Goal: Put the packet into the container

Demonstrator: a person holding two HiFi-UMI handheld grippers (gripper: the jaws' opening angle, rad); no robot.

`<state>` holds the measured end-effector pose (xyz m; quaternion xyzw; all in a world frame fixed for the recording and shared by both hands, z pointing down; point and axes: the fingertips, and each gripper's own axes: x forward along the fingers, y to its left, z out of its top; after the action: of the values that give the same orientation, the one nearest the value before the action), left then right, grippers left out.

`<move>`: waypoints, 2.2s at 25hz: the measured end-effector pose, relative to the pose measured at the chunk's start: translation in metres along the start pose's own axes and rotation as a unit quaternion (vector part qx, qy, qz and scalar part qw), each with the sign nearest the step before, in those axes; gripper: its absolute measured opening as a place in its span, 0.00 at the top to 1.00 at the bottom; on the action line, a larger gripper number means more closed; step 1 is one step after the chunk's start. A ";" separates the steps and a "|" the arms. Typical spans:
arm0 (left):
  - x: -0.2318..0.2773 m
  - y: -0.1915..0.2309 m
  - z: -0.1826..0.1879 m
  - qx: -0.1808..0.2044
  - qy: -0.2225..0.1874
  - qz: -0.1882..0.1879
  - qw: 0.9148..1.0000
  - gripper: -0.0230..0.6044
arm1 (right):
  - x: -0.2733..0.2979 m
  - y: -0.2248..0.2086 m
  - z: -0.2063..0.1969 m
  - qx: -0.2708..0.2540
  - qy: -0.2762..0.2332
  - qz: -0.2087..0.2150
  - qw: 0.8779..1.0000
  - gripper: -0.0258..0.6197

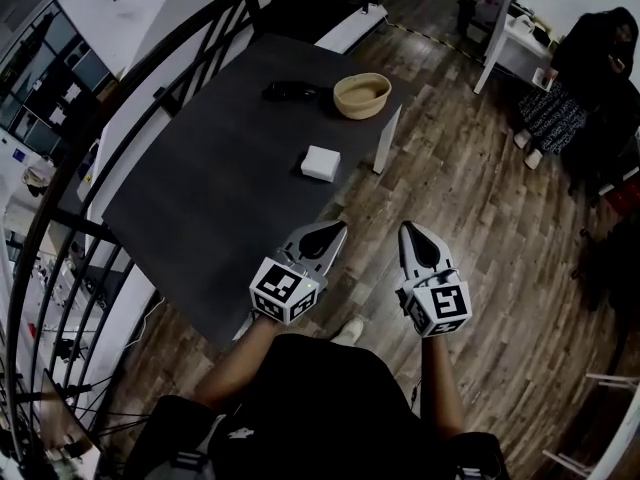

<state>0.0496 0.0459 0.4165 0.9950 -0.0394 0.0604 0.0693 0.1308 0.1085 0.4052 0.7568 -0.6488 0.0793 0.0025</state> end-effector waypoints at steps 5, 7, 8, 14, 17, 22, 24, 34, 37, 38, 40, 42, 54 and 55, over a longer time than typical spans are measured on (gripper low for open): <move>0.017 0.009 -0.005 -0.001 0.008 0.014 1.000 0.96 | 0.014 -0.016 -0.008 0.005 0.008 0.013 1.000 0.96; 0.024 0.013 -0.002 -0.001 0.007 0.019 1.000 0.96 | 0.020 -0.018 -0.007 0.006 0.011 0.019 1.000 0.96; 0.027 0.016 -0.001 -0.001 0.005 0.020 1.000 0.96 | 0.023 -0.020 -0.007 0.007 0.012 0.021 1.000 0.96; 0.047 0.047 0.002 -0.010 -0.007 0.026 1.000 0.96 | 0.053 -0.035 -0.010 0.004 0.020 0.026 0.999 0.96; 0.063 0.066 0.008 -0.012 -0.013 0.025 1.000 0.96 | 0.073 -0.046 -0.008 0.002 0.024 0.025 0.999 0.96; 0.082 0.104 0.019 -0.017 -0.023 0.025 0.999 0.96 | 0.119 -0.054 -0.001 -0.009 0.031 0.032 0.999 0.96; 0.086 0.122 0.021 -0.023 -0.025 0.028 0.999 0.96 | 0.138 -0.054 0.002 -0.011 0.034 0.035 0.999 0.96; 0.104 0.190 0.028 -0.050 -0.040 0.046 0.997 0.96 | 0.206 -0.055 0.009 -0.023 0.051 0.047 0.997 0.96; 0.107 0.205 0.031 -0.048 -0.041 0.047 0.997 0.96 | 0.223 -0.055 0.010 -0.026 0.052 0.049 0.997 0.96; 0.107 0.211 0.031 -0.048 -0.042 0.049 0.997 0.96 | 0.229 -0.055 0.010 -0.026 0.052 0.049 0.997 0.96; 0.108 0.223 0.031 -0.050 -0.041 0.053 0.996 0.96 | 0.241 -0.055 0.010 -0.029 0.053 0.049 0.997 0.96; 0.109 0.230 0.029 -0.051 -0.040 0.054 0.996 0.96 | 0.248 -0.054 0.007 -0.032 0.057 0.053 0.996 0.96; 0.123 0.268 0.021 -0.060 -0.023 0.109 0.992 0.96 | 0.300 -0.058 -0.020 -0.056 0.104 0.148 0.982 0.96; 0.122 0.275 0.021 -0.063 -0.026 0.126 0.990 0.96 | 0.306 -0.057 -0.023 -0.062 0.110 0.163 0.979 0.96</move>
<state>0.1487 -0.2375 0.4479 0.9770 -0.1698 0.0397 0.1229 0.2289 -0.1800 0.4717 0.6261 -0.7627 0.1212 0.1080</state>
